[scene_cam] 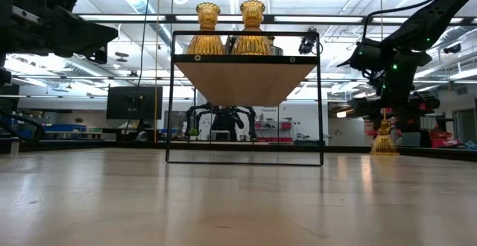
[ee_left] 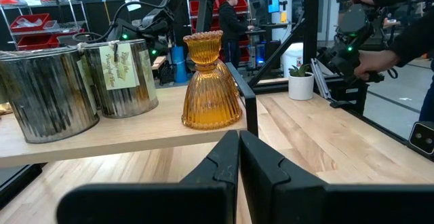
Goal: Pick & Place candle stick holders
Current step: Put the orange glass candle holder aligned with the other glass candle holder on the shelf
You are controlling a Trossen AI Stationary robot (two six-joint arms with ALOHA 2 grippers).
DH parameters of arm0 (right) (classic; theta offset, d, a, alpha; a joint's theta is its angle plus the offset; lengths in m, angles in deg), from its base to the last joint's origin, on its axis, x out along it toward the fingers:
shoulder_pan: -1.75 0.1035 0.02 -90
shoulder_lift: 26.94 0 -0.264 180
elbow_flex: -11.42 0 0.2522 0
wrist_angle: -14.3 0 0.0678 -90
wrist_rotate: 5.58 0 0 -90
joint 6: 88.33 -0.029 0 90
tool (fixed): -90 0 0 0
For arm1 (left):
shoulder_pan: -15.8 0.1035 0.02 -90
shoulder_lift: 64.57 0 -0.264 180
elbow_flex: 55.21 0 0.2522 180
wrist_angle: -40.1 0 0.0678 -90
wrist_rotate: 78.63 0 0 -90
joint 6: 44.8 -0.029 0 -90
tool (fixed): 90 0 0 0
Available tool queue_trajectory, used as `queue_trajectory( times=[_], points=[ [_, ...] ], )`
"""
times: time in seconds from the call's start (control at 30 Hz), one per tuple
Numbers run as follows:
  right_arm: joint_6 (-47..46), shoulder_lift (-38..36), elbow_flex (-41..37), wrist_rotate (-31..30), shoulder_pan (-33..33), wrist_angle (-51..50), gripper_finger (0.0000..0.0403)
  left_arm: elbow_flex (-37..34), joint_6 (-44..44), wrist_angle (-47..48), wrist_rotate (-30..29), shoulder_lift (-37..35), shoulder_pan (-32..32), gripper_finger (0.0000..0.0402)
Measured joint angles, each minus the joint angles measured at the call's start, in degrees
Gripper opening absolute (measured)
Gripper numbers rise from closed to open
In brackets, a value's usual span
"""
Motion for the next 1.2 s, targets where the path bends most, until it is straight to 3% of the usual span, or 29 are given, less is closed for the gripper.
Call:
queue_trajectory(
  times=[0.93,1.2],
  points=[
    [0.39,0.00,0.00,0.90,0.00,-0.52,0.0008,0.02,0.02,-0.01,0.01,0.00,0.00,0.0018],
    [0.41,0.00,0.00,4.72,0.00,-0.52,0.0033,-0.01,0.01,-0.01,0.00,0.00,-0.01,0.0018]
  ],
)
